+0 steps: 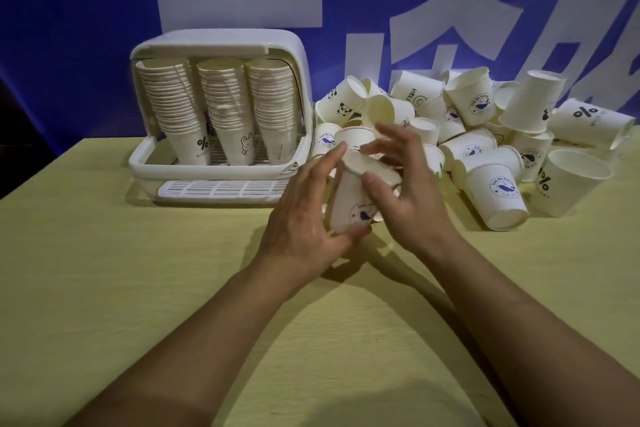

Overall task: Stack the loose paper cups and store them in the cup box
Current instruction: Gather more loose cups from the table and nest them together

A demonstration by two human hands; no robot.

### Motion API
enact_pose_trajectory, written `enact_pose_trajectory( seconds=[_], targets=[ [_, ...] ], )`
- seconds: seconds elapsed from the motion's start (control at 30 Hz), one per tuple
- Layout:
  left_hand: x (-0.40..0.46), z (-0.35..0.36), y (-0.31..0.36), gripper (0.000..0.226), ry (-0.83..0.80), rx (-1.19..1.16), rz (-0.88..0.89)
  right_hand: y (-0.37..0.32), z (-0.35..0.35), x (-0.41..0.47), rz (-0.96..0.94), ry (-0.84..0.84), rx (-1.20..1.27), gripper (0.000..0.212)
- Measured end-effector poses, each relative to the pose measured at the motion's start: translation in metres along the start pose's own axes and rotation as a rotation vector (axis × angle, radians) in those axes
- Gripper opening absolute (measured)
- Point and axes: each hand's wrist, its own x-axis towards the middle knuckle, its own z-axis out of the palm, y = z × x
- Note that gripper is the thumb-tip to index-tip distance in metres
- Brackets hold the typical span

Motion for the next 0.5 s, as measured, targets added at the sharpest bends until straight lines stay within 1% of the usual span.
enact_pose_trajectory(
  seconds=[0.07,0.1,0.17,0.2,0.23,0.3,0.33,0.4,0.5],
  targets=[
    [0.0,-0.002,0.001,0.097,-0.015,-0.015,-0.046,0.002,0.006,-0.003,0.033,-0.096,0.017,0.056],
    [0.0,-0.003,-0.001,0.094,-0.013,-0.013,-0.068,0.003,0.008,-0.003,0.054,-0.112,0.052,0.054],
    [0.001,-0.007,-0.005,0.086,0.002,-0.033,-0.111,0.01,0.009,-0.002,0.087,-0.076,0.06,0.048],
    [0.002,-0.009,-0.006,0.083,0.008,-0.055,-0.127,0.015,0.008,0.0,0.091,-0.039,-0.024,0.046],
    [0.003,-0.012,-0.008,0.082,0.007,-0.076,-0.139,0.021,0.008,0.002,0.096,-0.021,-0.158,0.043],
    [0.005,-0.016,-0.012,0.08,-0.032,-0.102,-0.17,0.031,0.005,0.005,0.123,-0.034,-0.43,0.037],
    [0.006,-0.019,-0.014,0.08,-0.062,-0.104,-0.184,0.034,0.004,0.006,0.14,-0.056,-0.516,0.036],
    [0.007,-0.022,-0.017,0.08,-0.116,-0.085,-0.191,0.038,0.002,0.007,0.177,-0.101,-0.597,0.037],
    [0.007,-0.023,-0.019,0.083,-0.2,-0.08,-0.176,0.039,0.001,0.006,0.243,-0.153,-0.677,0.046]
  ],
)
